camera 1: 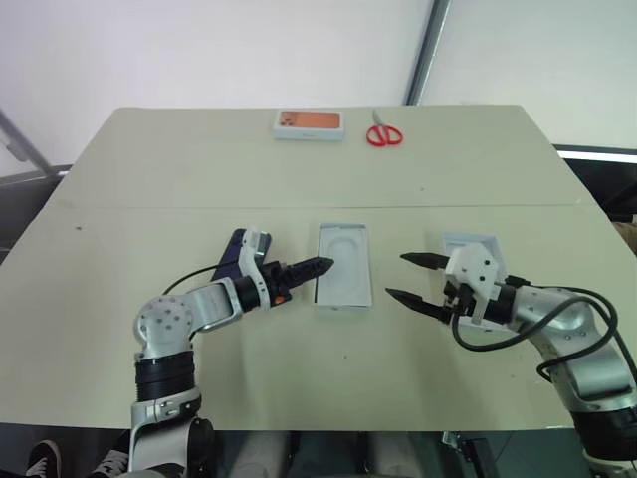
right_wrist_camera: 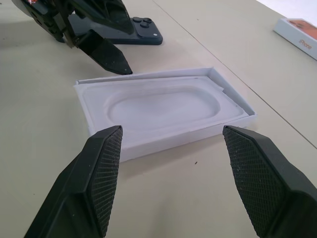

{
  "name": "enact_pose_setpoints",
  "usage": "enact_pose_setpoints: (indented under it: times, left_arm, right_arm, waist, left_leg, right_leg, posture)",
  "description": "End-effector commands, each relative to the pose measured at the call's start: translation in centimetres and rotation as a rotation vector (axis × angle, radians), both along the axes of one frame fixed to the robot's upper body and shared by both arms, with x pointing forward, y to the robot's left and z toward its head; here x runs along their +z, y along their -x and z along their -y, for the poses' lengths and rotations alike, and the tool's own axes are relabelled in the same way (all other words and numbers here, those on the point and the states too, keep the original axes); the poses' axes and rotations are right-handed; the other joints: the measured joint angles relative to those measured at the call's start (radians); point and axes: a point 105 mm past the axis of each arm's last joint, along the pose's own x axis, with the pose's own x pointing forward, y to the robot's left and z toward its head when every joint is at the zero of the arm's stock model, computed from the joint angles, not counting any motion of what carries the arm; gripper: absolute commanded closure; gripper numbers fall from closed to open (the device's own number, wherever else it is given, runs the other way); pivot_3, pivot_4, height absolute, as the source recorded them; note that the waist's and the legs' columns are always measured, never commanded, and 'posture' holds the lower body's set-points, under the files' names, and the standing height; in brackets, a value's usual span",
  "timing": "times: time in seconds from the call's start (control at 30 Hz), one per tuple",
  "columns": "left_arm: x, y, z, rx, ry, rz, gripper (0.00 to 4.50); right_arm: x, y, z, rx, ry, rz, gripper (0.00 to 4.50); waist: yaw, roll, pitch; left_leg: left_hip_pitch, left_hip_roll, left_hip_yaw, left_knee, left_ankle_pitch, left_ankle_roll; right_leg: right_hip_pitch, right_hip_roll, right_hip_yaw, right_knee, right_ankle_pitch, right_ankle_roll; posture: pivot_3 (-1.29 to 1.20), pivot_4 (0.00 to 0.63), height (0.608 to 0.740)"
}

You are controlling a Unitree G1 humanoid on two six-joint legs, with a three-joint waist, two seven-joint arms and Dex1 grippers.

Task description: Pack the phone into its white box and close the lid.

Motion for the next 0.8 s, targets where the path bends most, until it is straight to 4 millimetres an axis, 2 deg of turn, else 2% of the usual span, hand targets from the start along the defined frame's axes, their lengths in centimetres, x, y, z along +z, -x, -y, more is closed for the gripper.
enact_pose_setpoints:
  times: [0.03,0.27,0.37,0.47,0.53,0.67,0.8]
  left_arm:
    - [2.5,0.4,0.3,-0.041,0.021,0.108,0.06]
    - [5.1,0.3,-1.6,-0.04,-0.105,0.366,0.06]
    - [5.6,0.2,-3.7,-0.029,-0.177,0.508,0.0]
    - [5.7,0.3,-5.5,-0.051,-0.212,0.567,0.0]
    - [5.4,0.3,-6.6,-0.053,-0.246,0.602,0.0]
    - [3.9,0.6,-8.2,-0.058,-0.321,0.614,0.0]
    - [3.9,0.7,-8.3,-0.041,-0.313,0.629,0.0]
  right_arm:
    - [1.2,-0.4,-0.5,0.008,-0.025,0.049,1.09]
    - [2.6,-0.8,-2.1,0.04,-0.069,0.045,1.09]
    - [2.4,-1.7,-3.6,0.032,-0.071,0.036,2.03]
    - [1.8,-2.0,-6.1,0.081,-0.073,0.034,3.53]
    - [0.6,-2.4,-7.1,0.096,-0.006,0.033,4.46]
    - [-1.8,-3.2,-8.7,0.127,0.087,-0.006,4.46]
    - [-2.9,-4.0,-9.5,0.123,0.153,-0.007,4.46]
  waist:
    - [0.0,0.0,0.0]
    - [-0.002,0.0,0.0]
    - [-0.008,0.001,0.0]
    - [-0.014,0.001,0.0]
    - [-0.017,0.001,0.0]
    - [-0.021,0.001,0.0]
    - [-0.024,0.001,0.0]
  left_leg:
    - [0.0,0.0,0.0,0.0,0.0,0.0]
    - [0.0,0.0,0.0,-0.001,0.0,0.0]
    - [0.0,0.0,0.0,-0.002,0.0,-0.001]
    - [0.0,0.001,0.001,-0.004,0.001,-0.001]
    - [0.0,0.001,0.0,-0.005,0.001,-0.001]
    - [0.0,0.0,0.0,-0.005,0.001,-0.001]
    - [0.0,0.0,-0.001,-0.005,0.001,-0.001]
  right_leg:
    - [0.0,0.0,0.0,0.0,0.0,0.0]
    - [-0.001,0.0,0.0,0.0,0.0,0.0]
    - [-0.001,0.0,0.001,0.0,0.0,0.0]
    - [-0.003,0.001,0.001,0.0,0.0,-0.001]
    - [-0.003,0.0,0.001,-0.001,0.0,-0.001]
    - [-0.002,0.0,0.001,-0.002,0.0,-0.001]
    - [-0.002,0.0,0.001,-0.002,0.0,-0.001]
  posture:
    - [0.0,0.15,0.74]
    - [0.0,0.15,0.74]
    - [0.0,0.15,0.74]
    - [0.0,0.15,0.74]
    - [0.0,0.15,0.74]
    - [0.0,0.15,0.74]
    - [0.0,0.15,0.74]
